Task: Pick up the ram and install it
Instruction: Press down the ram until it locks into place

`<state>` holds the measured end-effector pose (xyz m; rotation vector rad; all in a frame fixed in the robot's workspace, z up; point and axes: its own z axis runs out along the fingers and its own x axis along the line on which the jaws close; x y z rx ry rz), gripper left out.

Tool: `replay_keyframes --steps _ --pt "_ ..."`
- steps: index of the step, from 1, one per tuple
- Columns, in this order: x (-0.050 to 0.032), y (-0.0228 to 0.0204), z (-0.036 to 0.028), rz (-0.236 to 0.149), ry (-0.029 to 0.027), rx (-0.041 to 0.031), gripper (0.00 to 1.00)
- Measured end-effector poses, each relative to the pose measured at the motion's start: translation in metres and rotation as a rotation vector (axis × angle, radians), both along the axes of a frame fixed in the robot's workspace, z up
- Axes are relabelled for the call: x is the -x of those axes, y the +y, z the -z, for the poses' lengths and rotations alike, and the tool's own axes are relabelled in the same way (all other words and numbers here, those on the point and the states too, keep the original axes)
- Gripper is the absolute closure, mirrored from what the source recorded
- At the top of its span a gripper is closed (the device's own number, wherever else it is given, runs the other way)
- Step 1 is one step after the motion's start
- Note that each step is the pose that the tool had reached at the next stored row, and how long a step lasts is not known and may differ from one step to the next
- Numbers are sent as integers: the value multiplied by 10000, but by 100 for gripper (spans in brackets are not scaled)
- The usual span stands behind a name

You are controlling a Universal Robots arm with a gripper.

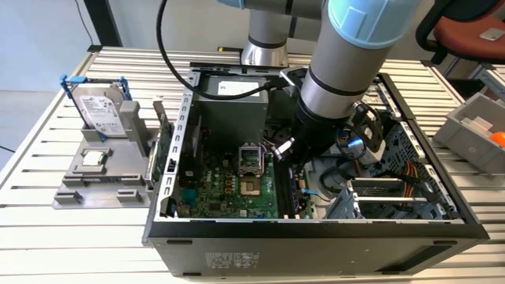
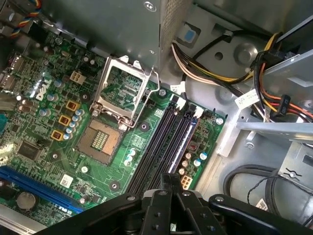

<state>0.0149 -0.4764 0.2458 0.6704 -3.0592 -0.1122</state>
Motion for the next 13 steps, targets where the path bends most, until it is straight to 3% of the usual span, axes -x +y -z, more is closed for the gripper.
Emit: replay_keyframes --steps 8,13 --pt "-12 0 0 -137 0 0 100" --pt "-63 0 0 -160 1 1 100"
